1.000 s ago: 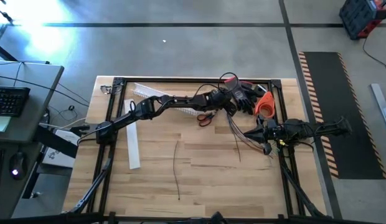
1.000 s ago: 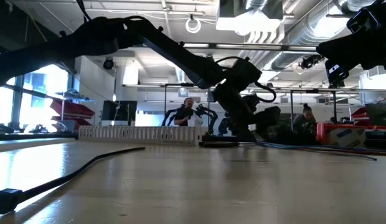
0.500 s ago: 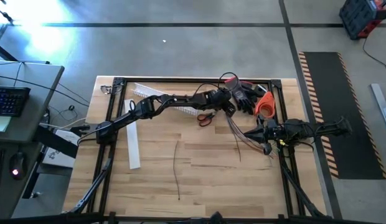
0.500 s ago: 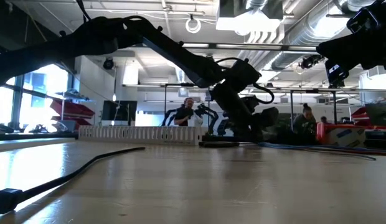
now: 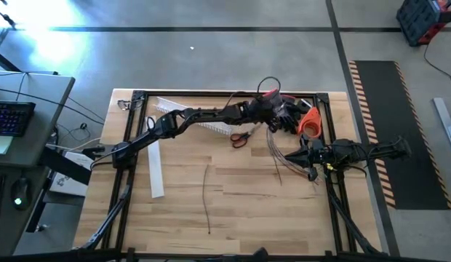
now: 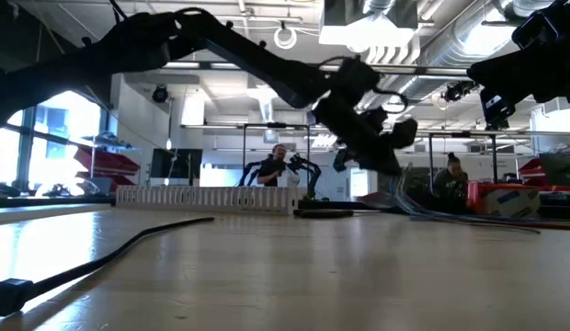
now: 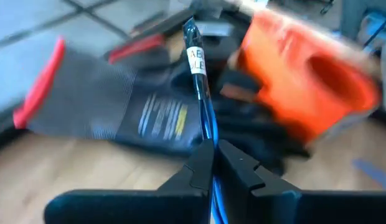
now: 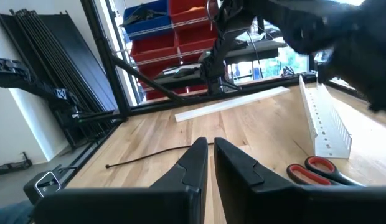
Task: Ziptie cables
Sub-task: Wrap the black zip tie on the cables
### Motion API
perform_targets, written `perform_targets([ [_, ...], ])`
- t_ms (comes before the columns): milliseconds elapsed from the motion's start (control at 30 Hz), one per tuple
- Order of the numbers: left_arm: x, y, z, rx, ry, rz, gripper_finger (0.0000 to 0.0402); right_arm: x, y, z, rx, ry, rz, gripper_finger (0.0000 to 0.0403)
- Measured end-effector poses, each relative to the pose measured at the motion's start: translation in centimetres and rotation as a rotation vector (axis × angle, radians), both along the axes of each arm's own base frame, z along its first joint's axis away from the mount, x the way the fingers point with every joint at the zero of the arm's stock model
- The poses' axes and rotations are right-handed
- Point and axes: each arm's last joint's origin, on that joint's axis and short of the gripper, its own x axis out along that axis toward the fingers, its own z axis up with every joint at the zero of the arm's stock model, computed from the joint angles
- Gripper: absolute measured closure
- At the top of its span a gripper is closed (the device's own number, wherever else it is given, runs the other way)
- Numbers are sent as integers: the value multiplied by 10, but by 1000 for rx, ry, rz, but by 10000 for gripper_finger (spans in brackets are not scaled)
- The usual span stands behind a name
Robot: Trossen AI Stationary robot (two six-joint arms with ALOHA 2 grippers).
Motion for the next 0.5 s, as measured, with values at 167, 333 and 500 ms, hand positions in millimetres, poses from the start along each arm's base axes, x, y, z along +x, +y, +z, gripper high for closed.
perform_targets([
  [167, -6, -8, 45, 89, -40, 0, 401, 0, 0, 0, 0, 0, 0, 387],
  [333, -13, -25, 91, 165, -97, -26, 401, 0, 0, 0, 0, 0, 0, 387],
  [500, -12, -59, 110, 197, -117, -90, 401, 0, 0, 0, 0, 0, 0, 387],
])
